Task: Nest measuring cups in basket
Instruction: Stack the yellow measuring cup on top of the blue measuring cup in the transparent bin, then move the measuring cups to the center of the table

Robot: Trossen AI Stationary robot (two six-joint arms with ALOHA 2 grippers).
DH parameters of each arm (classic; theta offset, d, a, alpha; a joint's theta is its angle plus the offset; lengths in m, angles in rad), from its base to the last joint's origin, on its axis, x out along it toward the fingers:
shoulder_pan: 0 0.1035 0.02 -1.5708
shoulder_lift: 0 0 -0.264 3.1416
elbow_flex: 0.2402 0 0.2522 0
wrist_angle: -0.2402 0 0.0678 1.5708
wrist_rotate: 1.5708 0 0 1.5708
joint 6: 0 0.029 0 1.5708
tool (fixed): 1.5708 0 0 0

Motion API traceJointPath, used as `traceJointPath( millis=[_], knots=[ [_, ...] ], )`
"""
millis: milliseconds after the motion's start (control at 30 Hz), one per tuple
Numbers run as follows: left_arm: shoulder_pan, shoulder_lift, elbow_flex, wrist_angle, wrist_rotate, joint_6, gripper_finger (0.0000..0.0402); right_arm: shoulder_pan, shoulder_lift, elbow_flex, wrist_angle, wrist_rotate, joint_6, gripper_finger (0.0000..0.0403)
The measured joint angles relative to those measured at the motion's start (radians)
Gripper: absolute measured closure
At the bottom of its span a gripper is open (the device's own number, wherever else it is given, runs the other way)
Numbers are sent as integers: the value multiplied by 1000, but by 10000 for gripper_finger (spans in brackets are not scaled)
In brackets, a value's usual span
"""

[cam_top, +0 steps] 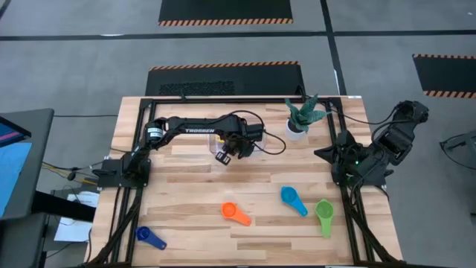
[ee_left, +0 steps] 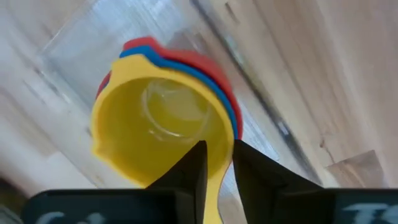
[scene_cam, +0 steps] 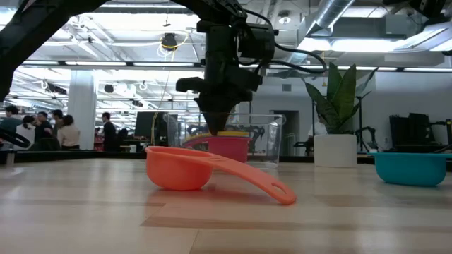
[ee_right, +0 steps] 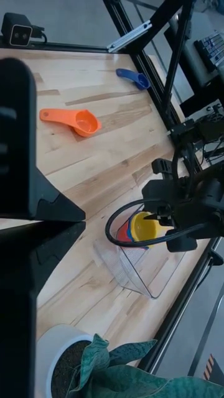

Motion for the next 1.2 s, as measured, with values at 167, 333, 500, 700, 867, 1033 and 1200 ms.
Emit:
traceJointPath(
  millis=[167,333,500,700,867,1033,1200],
  knots=[
    [-1,0,11,-44,-101,-45,315,0,0,0,-1,0,0,375],
    [0,0,137,-188,-119,-119,306,0,0,0,-2,0,0,376],
    [-1,-1,321,-328,-51,-265,305,0,0,0,-4,-1,0,374],
    [-2,-41,428,-333,106,-537,305,0,0,0,-5,-28,0,377],
    [-59,-111,390,-335,148,-713,305,0,1,0,-5,-56,-1,376],
    [-171,-205,276,-334,152,-766,305,0,21,0,-5,-55,-20,374],
    [-283,-352,58,-335,109,-915,305,-2,63,0,5,-55,-7,378]
  ],
)
